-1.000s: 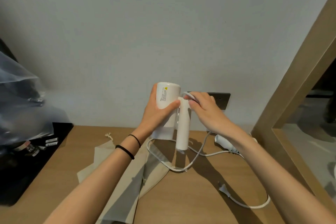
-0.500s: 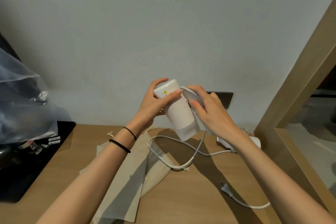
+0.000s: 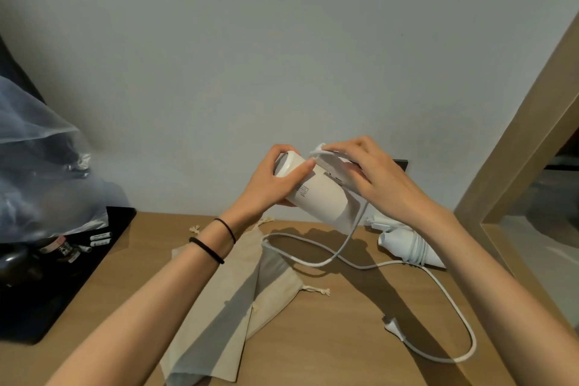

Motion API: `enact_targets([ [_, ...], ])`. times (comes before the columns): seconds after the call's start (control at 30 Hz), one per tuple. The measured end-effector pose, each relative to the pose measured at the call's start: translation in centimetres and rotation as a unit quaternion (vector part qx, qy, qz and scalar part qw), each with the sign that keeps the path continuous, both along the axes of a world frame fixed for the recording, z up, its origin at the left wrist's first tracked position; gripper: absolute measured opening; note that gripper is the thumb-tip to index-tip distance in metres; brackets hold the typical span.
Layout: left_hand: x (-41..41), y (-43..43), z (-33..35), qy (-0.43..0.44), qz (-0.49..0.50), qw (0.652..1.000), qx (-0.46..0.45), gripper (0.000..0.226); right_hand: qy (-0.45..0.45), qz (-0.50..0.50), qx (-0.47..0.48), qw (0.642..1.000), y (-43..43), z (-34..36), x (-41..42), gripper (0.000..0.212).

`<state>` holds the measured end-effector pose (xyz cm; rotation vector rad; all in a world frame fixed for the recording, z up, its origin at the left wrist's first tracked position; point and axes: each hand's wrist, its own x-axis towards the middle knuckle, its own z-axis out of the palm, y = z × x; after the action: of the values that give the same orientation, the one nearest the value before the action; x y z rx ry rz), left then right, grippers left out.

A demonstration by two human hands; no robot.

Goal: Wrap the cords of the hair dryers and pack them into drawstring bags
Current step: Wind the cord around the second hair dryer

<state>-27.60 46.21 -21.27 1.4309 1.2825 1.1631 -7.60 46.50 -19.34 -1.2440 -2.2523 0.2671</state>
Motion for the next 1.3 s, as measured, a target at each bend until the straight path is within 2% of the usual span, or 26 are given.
enact_targets([
  [0.2,0.1,0.7,-0.7,-0.031,0.093,0.995,0.036,0.038,-0.026,0.014,0.016,0.999,-0.7,-0.8,-0.4,0.029],
  [0.27,-0.2,1.0,-0.4,-0.049,0.114,0.992,0.032,0.038,-0.024,0.006,0.007,1.0,-0.8,-1.0,0.1,0.033],
  [0.43,-1.6,1.8,-0.2,-0.08,0.143,0.986,0.031,0.037,0.102,0.021,-0.076,0.992,-1.1,-1.4,0.1,0.035],
  [0.67,-0.3,1.7,0.2,-0.214,0.175,0.961,-0.027,0.045,0.045,0.049,-0.024,0.997,-3.1,-3.2,-4.9,0.034],
  [0.8,-0.6,1.6,0.5,-0.242,0.154,0.957,-0.037,0.046,0.019,0.061,-0.046,0.997,-2.5,-4.2,-5.1,0.034],
  [0.93,-0.8,1.5,0.3,-0.267,0.105,0.955,-0.073,0.044,0.01,0.069,-0.112,0.991,-1.3,-4.7,-4.6,0.031],
  [1.03,-0.9,1.6,-0.2,-0.295,0.067,0.948,-0.094,0.029,0.058,0.068,-0.188,0.978,-0.5,-5.1,-3.7,0.031],
  [1.13,-1.2,1.8,-0.6,-0.294,0.025,0.951,-0.095,0.026,0.104,0.068,-0.256,0.959,-0.1,-5.5,-2.7,0.03],
  [1.3,-2.2,1.6,-0.7,-0.331,-0.043,0.933,-0.136,0.021,0.138,0.07,-0.287,0.945,0.6,-4.9,-0.9,0.021],
])
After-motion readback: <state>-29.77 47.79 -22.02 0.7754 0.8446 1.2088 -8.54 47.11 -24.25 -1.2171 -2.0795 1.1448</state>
